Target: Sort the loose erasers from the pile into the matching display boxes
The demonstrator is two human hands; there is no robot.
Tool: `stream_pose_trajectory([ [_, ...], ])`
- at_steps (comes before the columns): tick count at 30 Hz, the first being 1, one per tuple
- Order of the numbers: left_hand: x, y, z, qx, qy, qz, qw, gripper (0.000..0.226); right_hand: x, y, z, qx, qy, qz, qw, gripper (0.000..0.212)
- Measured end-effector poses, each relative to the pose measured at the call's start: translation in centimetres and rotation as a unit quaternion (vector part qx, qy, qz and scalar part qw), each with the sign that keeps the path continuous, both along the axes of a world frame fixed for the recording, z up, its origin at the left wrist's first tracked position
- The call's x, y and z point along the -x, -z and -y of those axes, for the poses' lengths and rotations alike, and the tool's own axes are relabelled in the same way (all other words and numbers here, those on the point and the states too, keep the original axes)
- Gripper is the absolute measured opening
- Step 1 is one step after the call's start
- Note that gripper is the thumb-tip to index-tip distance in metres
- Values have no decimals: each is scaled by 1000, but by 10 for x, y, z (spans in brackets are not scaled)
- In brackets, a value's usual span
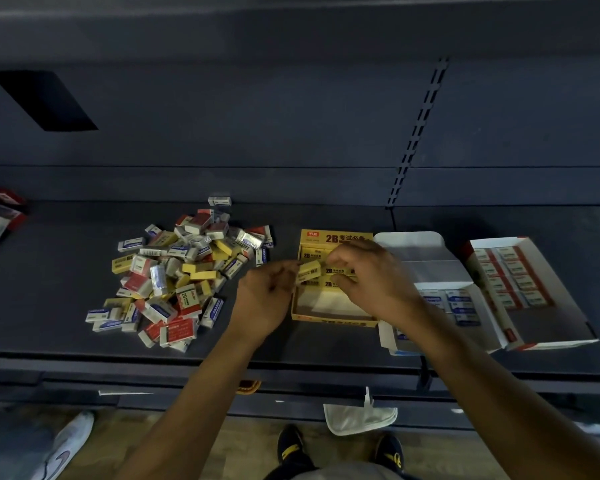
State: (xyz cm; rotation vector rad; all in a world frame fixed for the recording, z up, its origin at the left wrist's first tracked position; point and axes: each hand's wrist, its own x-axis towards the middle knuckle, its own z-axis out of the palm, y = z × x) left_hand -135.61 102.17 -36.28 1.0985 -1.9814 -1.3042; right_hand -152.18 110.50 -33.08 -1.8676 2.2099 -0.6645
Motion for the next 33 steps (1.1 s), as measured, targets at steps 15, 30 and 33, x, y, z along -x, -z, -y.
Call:
stream_pose_trajectory([
  [15, 5, 2, -2, -60, -27, -49, 997, 23, -20, 14, 4, 42, 88, 114, 989, 22],
  [30, 8, -3, -4, 7, 10, -71, 997, 14, -24, 7, 16, 14, 116, 367, 923, 25],
  [33, 5, -2, -1, 45, 29, -32, 998, 20, -21, 6, 16, -9, 99, 335, 937, 23],
])
